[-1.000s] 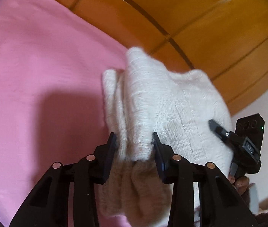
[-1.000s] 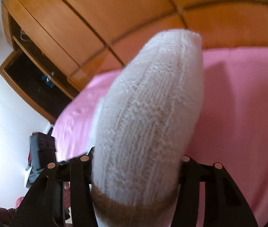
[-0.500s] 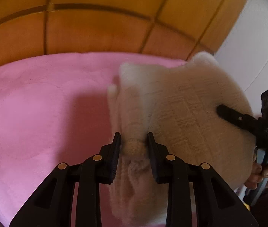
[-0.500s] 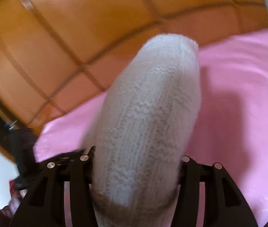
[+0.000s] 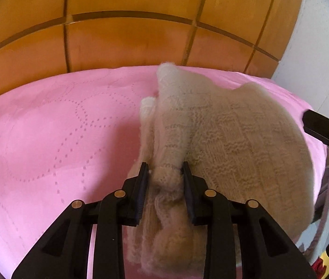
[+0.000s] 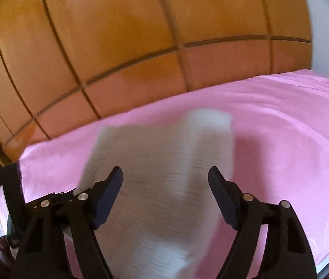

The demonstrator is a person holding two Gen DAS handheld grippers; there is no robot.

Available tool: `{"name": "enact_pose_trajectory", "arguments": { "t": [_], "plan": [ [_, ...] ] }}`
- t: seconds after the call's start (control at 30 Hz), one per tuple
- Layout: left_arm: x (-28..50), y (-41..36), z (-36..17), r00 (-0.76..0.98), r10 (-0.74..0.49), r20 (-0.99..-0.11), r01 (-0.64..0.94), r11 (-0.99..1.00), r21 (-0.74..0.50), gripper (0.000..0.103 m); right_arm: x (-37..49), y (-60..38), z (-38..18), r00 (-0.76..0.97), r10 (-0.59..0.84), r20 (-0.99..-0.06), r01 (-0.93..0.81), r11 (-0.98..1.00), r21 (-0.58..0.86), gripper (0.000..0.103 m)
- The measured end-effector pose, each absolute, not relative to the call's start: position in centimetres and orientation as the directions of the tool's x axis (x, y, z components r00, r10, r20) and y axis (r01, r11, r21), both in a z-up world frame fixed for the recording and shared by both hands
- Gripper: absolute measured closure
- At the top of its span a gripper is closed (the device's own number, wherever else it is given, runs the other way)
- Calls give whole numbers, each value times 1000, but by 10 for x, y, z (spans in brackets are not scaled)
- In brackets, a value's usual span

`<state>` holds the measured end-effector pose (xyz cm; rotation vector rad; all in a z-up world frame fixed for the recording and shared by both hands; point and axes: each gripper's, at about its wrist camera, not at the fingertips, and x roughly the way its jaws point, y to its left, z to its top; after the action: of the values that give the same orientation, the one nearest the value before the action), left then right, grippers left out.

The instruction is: Fold small clothes

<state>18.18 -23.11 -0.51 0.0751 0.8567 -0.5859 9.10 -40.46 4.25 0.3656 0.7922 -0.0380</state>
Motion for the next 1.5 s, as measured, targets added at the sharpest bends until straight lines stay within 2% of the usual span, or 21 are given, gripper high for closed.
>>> {"name": "enact_pose_trajectory", "arguments": {
  "t": [0.1, 0.2, 0.3, 0.4, 0.57, 0.63, 0.8, 0.9, 0.97, 1.27, 1.33, 1.5],
  "plan": [
    [178, -227, -6, 526, -425, -736, 503, 854, -134, 74, 124, -386, 10, 621, 65, -781, 194, 953, 234, 25],
    [181, -223, -4, 522, -417, -744, 486, 862, -143, 74, 134, -375, 5, 631, 19, -775, 209, 958, 194, 23],
    [178, -215, 3, 531, -404, -745, 460, 876, -148, 60, 125, -376, 15, 649, 15, -761, 232, 948, 216, 22],
    [169, -207, 9, 554, -395, -733, 437, 887, -148, 41, 114, -372, 22, 661, -31, -750, 263, 945, 193, 19],
    [155, -189, 21, 594, -378, -710, 411, 901, -136, 39, 94, -356, 38, 683, -83, -726, 308, 934, 183, 17],
    [149, -183, 25, 611, -372, -699, 401, 907, -132, 28, 85, -346, 42, 684, -102, -722, 315, 934, 167, 17],
    [136, -168, 32, 637, -350, -687, 376, 919, -119, 27, 70, -330, 43, 671, -115, -732, 328, 932, 155, 16],
    [126, -156, 35, 656, -334, -676, 355, 928, -114, 27, 62, -320, 46, 668, -174, -724, 369, 922, 119, 7],
    [120, -150, 35, 660, -322, -678, 340, 934, -113, 23, 56, -313, 49, 668, -181, -722, 382, 916, 124, 2],
    [101, -130, 32, 680, -276, -680, 282, 954, -105, 22, 35, -291, 44, 631, -268, -728, 465, 882, 79, 2],
    [97, -127, 32, 690, -262, -674, 274, 957, -92, 15, 29, -287, 42, 627, -300, -719, 478, 877, 50, 2],
    [88, -121, 32, 706, -243, -665, 254, 964, -82, 15, 19, -284, 41, 626, -316, -713, 484, 874, 37, 2]
  ]
}}
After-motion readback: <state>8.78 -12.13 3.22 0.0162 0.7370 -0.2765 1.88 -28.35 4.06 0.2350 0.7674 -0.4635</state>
